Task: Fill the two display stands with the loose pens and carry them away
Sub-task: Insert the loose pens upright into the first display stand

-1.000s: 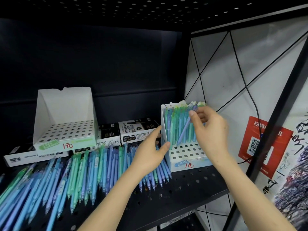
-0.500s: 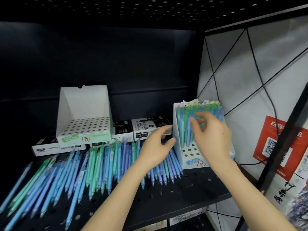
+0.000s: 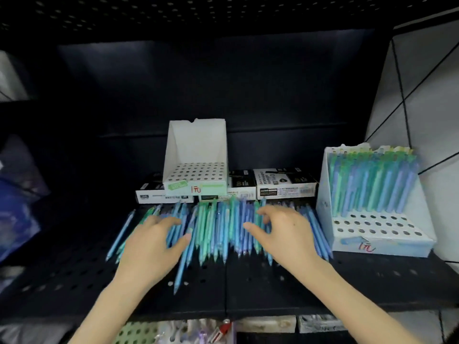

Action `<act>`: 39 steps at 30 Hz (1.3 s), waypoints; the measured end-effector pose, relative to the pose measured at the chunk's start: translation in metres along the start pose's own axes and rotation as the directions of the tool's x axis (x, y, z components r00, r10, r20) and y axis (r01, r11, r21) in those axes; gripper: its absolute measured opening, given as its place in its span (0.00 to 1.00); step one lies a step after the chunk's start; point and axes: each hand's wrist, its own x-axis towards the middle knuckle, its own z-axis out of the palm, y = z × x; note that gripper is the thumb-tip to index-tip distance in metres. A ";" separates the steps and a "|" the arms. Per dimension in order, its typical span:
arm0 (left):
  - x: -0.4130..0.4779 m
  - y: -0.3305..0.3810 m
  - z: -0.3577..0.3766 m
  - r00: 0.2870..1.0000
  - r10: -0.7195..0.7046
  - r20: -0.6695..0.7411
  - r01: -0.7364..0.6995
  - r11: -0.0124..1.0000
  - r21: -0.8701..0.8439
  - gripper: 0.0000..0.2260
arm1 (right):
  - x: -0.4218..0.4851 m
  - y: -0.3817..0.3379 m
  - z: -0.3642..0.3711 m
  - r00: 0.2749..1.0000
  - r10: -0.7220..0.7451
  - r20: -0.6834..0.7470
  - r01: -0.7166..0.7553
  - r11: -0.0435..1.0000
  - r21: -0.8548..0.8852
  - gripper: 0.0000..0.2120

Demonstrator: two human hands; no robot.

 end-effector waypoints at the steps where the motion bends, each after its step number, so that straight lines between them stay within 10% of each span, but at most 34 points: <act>1: -0.003 -0.007 -0.002 0.999 -0.003 0.033 0.001 0.999 0.047 0.24 | 0.003 -0.004 0.005 0.999 -0.005 0.034 0.007 0.999 -0.037 0.27; 8: -0.006 -0.013 0.005 0.983 0.022 0.182 -0.018 1.000 -0.020 0.30 | 0.014 -0.021 0.029 0.978 0.012 0.207 0.021 0.988 -0.155 0.37; 22: 0.035 -0.004 0.011 0.966 -0.133 0.222 0.185 0.955 -0.232 0.35 | 0.010 -0.012 0.034 0.993 0.092 0.074 -0.076 0.979 -0.191 0.35; 29: 0.047 -0.001 0.017 0.940 -0.229 0.253 0.309 0.887 -0.344 0.27 | 0.010 -0.016 0.031 0.993 0.101 0.066 -0.103 0.995 0.019 0.30; 33: 0.053 -0.005 0.019 0.938 -0.221 0.266 0.311 0.876 -0.370 0.07 | 0.012 -0.016 0.031 0.986 0.155 0.064 -0.160 0.984 0.080 0.24; 39: 0.058 -0.004 0.015 0.935 -0.180 0.304 0.276 0.910 -0.310 0.18 | 0.018 -0.012 0.031 0.967 0.232 0.108 -0.252 0.939 0.235 0.19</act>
